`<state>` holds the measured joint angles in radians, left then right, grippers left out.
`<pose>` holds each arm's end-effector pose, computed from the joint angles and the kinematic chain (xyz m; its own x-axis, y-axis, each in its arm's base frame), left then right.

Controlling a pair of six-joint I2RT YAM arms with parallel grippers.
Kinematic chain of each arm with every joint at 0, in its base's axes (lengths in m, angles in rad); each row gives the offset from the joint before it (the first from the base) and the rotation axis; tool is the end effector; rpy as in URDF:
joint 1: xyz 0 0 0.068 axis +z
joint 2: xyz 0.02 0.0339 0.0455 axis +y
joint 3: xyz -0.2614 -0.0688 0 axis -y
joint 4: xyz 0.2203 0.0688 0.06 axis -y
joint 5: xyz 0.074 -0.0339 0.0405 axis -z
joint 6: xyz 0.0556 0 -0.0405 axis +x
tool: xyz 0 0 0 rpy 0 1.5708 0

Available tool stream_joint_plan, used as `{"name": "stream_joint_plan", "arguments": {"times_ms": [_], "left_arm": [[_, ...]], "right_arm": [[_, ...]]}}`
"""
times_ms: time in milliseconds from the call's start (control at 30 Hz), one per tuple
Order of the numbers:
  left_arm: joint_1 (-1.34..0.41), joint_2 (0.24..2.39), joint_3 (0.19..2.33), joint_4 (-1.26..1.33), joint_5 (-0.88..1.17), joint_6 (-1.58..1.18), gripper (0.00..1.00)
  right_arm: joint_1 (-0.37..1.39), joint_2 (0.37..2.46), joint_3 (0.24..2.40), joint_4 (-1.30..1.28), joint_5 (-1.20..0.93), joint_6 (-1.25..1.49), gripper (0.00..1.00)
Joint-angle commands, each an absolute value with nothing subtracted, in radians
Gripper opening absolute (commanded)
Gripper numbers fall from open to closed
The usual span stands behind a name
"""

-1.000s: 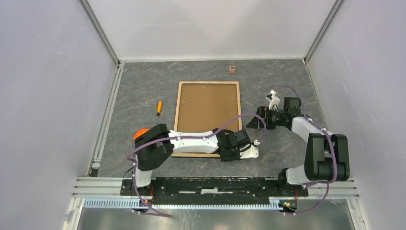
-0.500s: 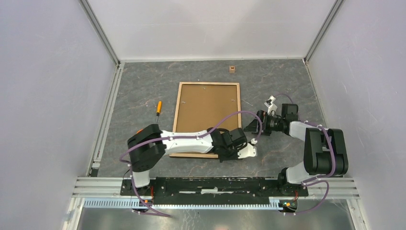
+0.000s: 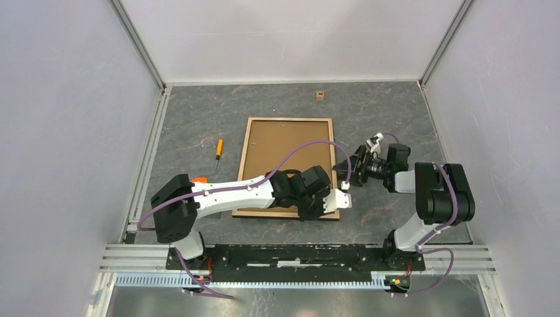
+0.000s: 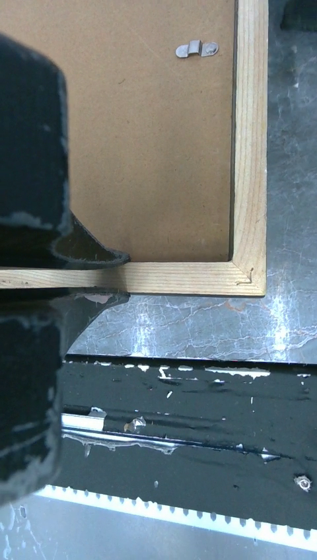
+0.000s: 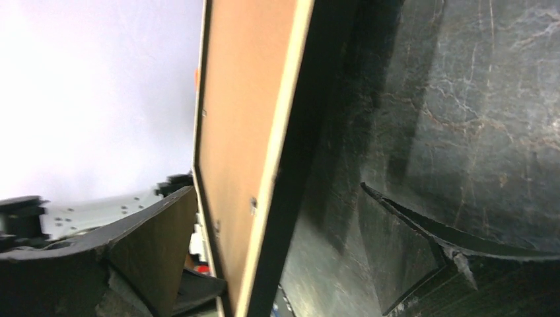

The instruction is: Take the photo out of the frame

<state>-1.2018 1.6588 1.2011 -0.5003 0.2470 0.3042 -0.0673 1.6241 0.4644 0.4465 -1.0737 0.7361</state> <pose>0.1102 -0.3227 0.2257 0.0046 0.7934 -0.6087 0.9996 -0.0200 -0.0185 0.2557 0.0317 0.1308 -0.9075 0.3821 -0.1744 -0.0295 0.3562 0.9339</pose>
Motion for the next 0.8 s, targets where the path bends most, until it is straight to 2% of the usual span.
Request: {"name": "stream_joint_plan", "arguments": {"times_ms": [0,167,333,533,700,767], "left_arm": [[-1.204,1.601,1.200,-0.406,0.340,0.305,0.02],[-1.204,1.592,1.196,-0.402,0.338,0.314,0.02],[-1.203,1.581,1.187,-0.393,0.355,0.306,0.02],[-1.203,1.565,1.168,-0.386,0.367,0.307,0.02],[-1.203,1.560,1.164,-0.385,0.354,0.308,0.02],[-1.204,1.561,1.164,-0.386,0.346,0.308,0.02]], "right_arm": [[-0.044,1.691,0.442,0.846,-1.109,1.059,0.95],[0.027,1.780,0.455,1.007,-1.103,1.192,0.89],[0.079,1.834,0.456,1.049,-1.097,1.212,0.85],[0.122,1.928,0.461,1.264,-1.098,1.343,0.75],[0.129,1.968,0.460,1.333,-1.087,1.398,0.62],[0.130,1.966,0.452,1.320,-1.078,1.393,0.54]]}}
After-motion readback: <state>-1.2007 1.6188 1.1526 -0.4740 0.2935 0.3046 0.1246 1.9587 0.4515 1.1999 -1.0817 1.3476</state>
